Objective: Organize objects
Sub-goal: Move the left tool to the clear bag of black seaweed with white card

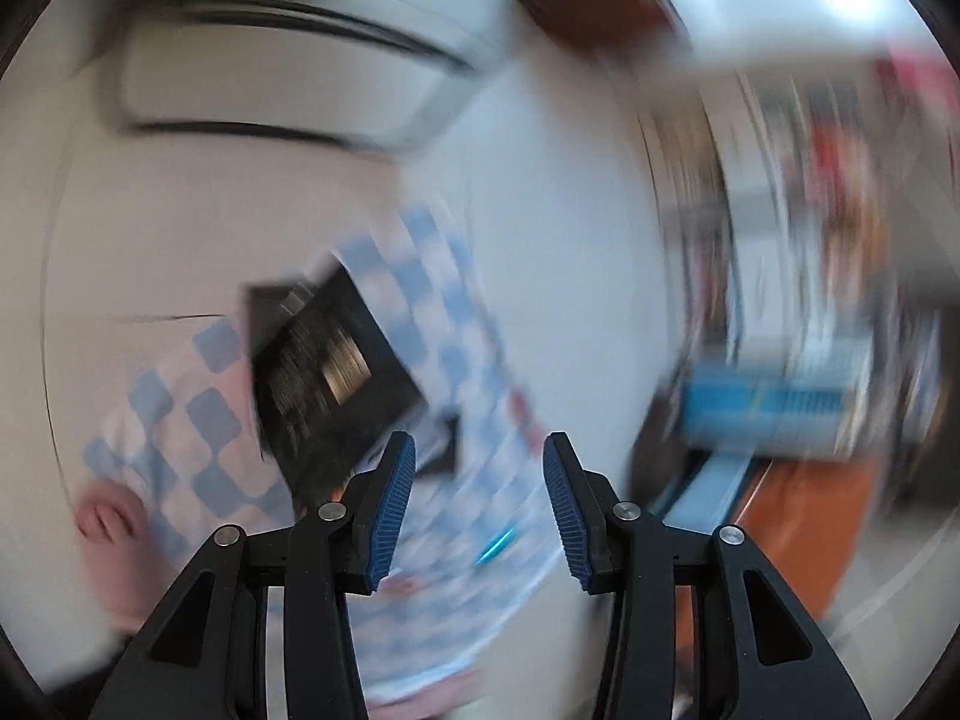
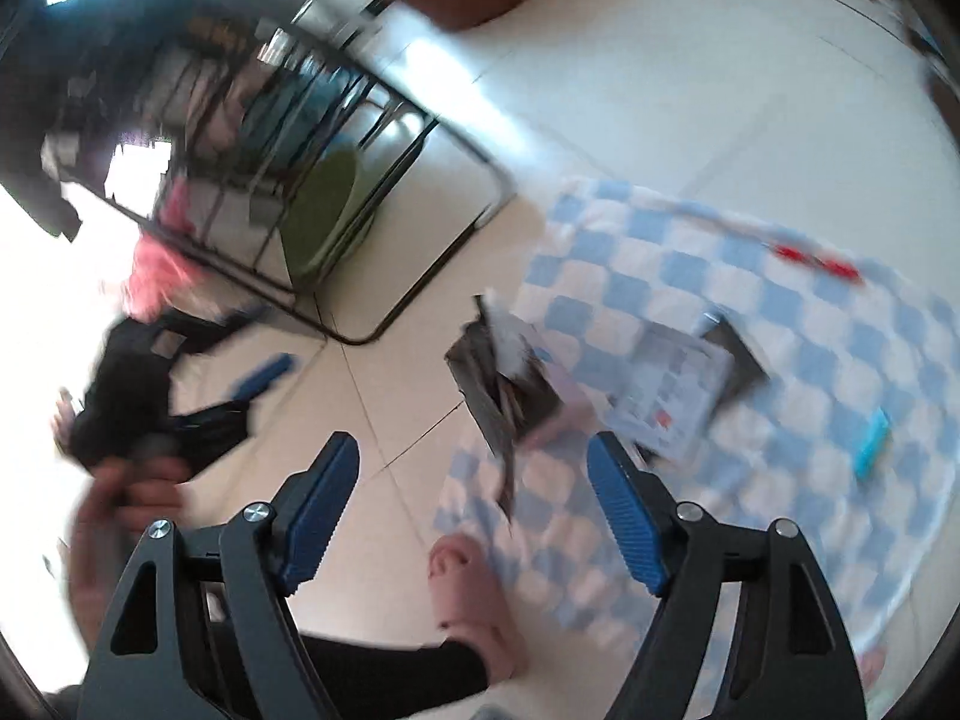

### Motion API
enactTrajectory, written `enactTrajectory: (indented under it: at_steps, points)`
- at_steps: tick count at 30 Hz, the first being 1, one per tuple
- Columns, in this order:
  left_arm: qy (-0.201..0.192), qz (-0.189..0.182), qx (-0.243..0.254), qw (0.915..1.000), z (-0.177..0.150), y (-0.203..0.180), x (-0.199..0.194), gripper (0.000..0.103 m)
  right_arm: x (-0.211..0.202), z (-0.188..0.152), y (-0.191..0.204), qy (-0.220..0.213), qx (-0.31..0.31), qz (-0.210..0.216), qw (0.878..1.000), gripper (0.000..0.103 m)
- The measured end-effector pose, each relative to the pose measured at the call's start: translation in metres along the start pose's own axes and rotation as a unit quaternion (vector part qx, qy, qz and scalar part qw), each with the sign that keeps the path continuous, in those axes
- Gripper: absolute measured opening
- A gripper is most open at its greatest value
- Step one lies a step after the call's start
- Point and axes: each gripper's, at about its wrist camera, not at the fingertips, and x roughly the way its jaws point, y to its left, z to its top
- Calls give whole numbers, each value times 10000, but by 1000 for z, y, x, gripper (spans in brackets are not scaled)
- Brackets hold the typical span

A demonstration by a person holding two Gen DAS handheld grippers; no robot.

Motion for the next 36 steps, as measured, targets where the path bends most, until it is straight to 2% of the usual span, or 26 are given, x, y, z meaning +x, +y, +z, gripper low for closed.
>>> enactTrajectory:
  at_steps: [1,2,3,5,7,10,12,15,17,20,22,26,27,28,31,34,36]
  points:
    - [242,188,460,9985,-10,-16,18,53,-23,-6,-9,-219,191,25,9996,79]
    - [527,501,1041,9919,-30,-36,44,53,-39,-12,-19,-416,351,24,9985,79]
    - [673,730,1365,9856,-46,-46,65,53,-55,-19,-30,-628,533,4,9966,79]
    - [802,915,1717,9776,-72,-57,100,53,-77,-33,-52,-1030,911,45,9905,79]
    - [803,913,1864,9749,-98,-55,142,53,-81,-34,-72,-1093,1179,152,9869,79]
    - [443,509,1405,9878,-133,-20,197,53,-81,-31,-93,-939,1447,493,9838,79]
    - [55,371,960,9947,-148,13,216,53,-82,-33,-106,-893,1677,407,9809,79]
    - [-278,83,-115,9995,-170,58,247,53,-72,-37,-125,-675,2018,667,9748,80]
    - [-362,-29,-782,9963,-184,81,265,53,-68,-41,-133,-579,2052,642,9749,80]
    - [-693,-151,-1316,9888,-190,95,275,53,-65,-46,-141,-459,1921,337,9797,80]
    - [-906,-301,-1675,9812,-192,103,285,53,-64,-49,-145,-353,1863,198,9817,80]
    - [-907,-272,-2389,9664,-205,126,303,52,-62,-54,-150,-265,1750,52,9842,80]
    - [-1051,-408,-2551,9603,-210,133,303,53,-62,-55,-151,-259,1716,26,9848,80]
    - [-1164,-453,-2573,9582,-212,134,301,53,-62,-55,-150,-249,1676,15,9855,80]
    - [-1173,-234,-2028,9719,-209,120,308,54,-61,-54,-149,-213,1638,92,9862,80]
    - [-1272,-454,-2130,9677,-208,123,310,54,-59,-54,-146,-163,1654,227,9858,80]
    - [-1249,-381,-1927,9725,-206,120,310,54,-57,-54,-146,-116,1659,268,9857,80]
